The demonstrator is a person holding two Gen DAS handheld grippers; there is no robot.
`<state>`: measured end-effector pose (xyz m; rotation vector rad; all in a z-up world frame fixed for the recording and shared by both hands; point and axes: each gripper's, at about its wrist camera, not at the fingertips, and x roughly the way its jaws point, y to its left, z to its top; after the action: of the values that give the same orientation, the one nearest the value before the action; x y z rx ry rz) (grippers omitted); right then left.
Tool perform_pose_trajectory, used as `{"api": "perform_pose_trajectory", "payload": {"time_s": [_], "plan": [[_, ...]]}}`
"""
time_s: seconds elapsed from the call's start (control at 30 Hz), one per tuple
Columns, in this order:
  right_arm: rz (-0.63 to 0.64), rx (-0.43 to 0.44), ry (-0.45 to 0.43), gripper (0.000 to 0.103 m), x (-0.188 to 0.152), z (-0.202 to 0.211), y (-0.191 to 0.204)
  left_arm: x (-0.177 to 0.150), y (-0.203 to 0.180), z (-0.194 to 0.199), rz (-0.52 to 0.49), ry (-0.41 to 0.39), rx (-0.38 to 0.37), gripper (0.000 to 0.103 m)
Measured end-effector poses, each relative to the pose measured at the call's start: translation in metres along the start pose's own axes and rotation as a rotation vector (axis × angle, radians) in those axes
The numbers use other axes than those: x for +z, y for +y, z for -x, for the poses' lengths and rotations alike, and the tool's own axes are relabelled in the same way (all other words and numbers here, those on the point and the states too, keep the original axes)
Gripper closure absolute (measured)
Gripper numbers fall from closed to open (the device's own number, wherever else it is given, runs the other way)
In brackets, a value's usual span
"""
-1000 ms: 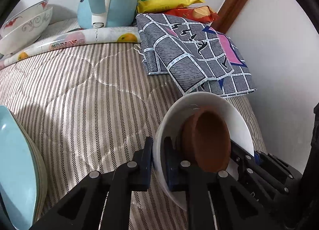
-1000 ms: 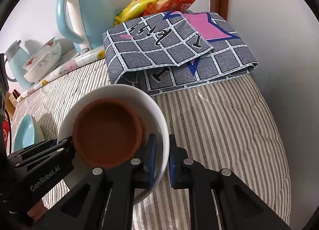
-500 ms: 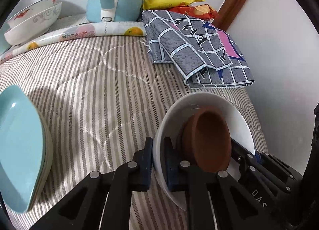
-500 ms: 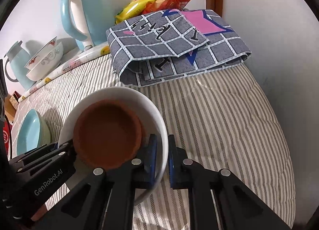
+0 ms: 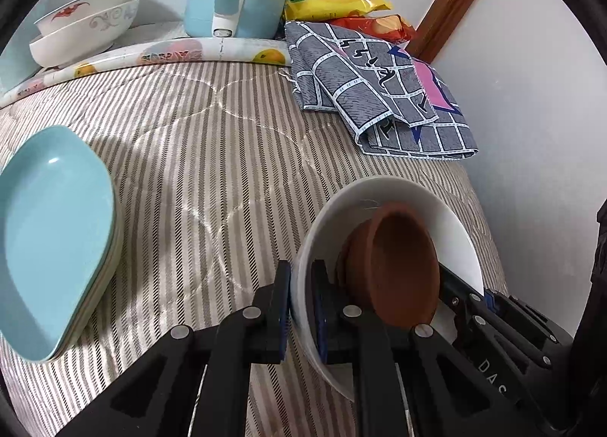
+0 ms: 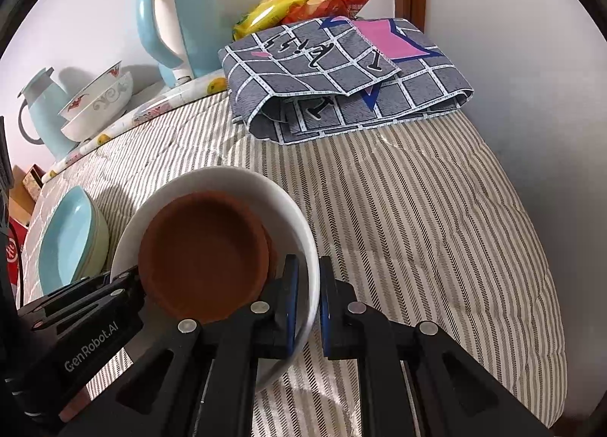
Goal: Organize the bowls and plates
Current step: 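Lift the white bowl with both tools and carry it over the light-blue plate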
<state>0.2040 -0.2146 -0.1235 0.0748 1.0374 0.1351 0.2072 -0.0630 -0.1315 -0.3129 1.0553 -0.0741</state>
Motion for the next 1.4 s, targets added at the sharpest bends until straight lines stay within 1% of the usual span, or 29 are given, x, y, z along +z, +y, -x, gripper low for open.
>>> {"api": "perform_pose_trajectory", "payload": {"time_s": [0.4, 0.77, 1.4], "plan": [[0.012, 0.013, -0.036, 0.094, -0.002, 0.021, 0.020, -0.003, 0.015, 0.029, 0.005, -0.044, 0.002, 0.092], [0.030, 0.034, -0.072, 0.094, -0.001, 0.040, 0.046, 0.000, 0.034, 0.056, 0.013, -0.086, 0.009, 0.092], [0.065, 0.073, -0.102, 0.094, 0.005, 0.054, 0.094, 0.006, 0.075, 0.091, 0.037, -0.133, 0.036, 0.092]]}}
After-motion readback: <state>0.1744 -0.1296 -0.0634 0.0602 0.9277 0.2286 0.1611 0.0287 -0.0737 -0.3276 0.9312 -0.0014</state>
